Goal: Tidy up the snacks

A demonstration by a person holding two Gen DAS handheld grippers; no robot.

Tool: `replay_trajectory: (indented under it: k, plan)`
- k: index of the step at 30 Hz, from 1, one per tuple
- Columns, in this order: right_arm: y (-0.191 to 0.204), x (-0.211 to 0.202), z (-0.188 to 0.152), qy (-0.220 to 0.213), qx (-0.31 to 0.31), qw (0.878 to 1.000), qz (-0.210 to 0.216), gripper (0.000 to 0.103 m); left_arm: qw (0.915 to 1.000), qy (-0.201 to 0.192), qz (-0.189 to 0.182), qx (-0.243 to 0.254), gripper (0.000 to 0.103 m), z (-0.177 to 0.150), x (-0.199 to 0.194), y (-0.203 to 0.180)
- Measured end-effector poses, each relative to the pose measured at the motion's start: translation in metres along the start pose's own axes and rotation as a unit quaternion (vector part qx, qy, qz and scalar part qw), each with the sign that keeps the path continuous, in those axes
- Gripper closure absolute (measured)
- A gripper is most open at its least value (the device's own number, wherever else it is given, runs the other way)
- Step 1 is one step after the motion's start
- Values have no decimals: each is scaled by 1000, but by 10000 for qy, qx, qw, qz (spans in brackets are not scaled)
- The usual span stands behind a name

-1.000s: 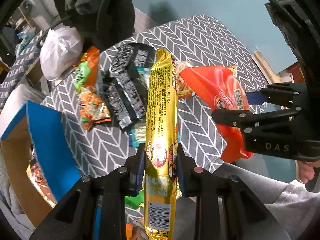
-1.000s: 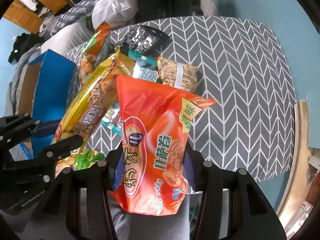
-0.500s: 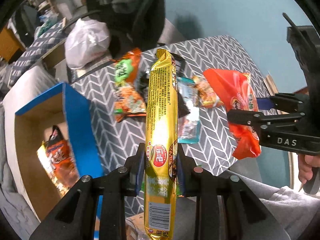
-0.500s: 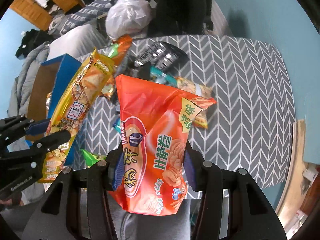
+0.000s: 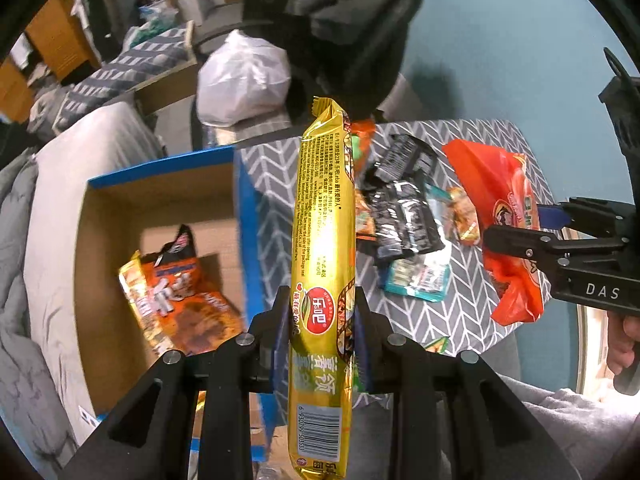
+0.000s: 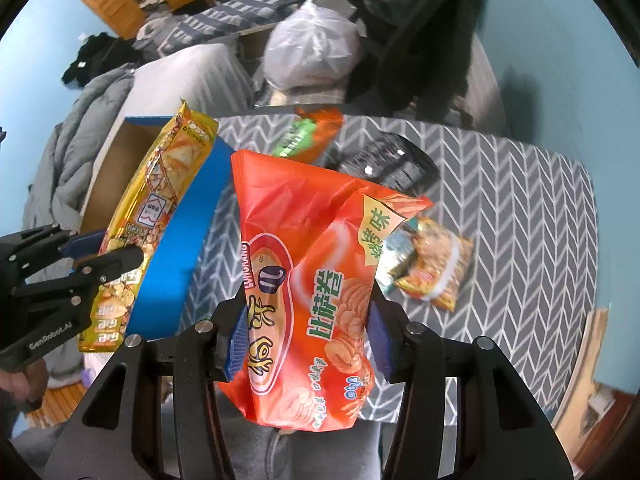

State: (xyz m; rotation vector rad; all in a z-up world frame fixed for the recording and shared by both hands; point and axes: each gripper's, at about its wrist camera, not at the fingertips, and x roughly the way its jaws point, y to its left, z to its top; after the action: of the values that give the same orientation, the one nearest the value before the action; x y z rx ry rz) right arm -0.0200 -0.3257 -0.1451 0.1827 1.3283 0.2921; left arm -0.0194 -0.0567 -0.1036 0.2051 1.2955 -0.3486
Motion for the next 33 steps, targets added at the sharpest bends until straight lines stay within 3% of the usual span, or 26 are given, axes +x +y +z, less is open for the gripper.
replay_trajectory:
  k: [13, 33]
  plan:
    - [66, 23, 38, -19, -763, 9967, 262, 54, 9965, -155, 275, -780, 75, -17, -19, 59]
    - [174, 54, 73, 88, -1740, 9826, 650, 54, 9824, -182, 630, -1748, 75, -46, -24, 148]
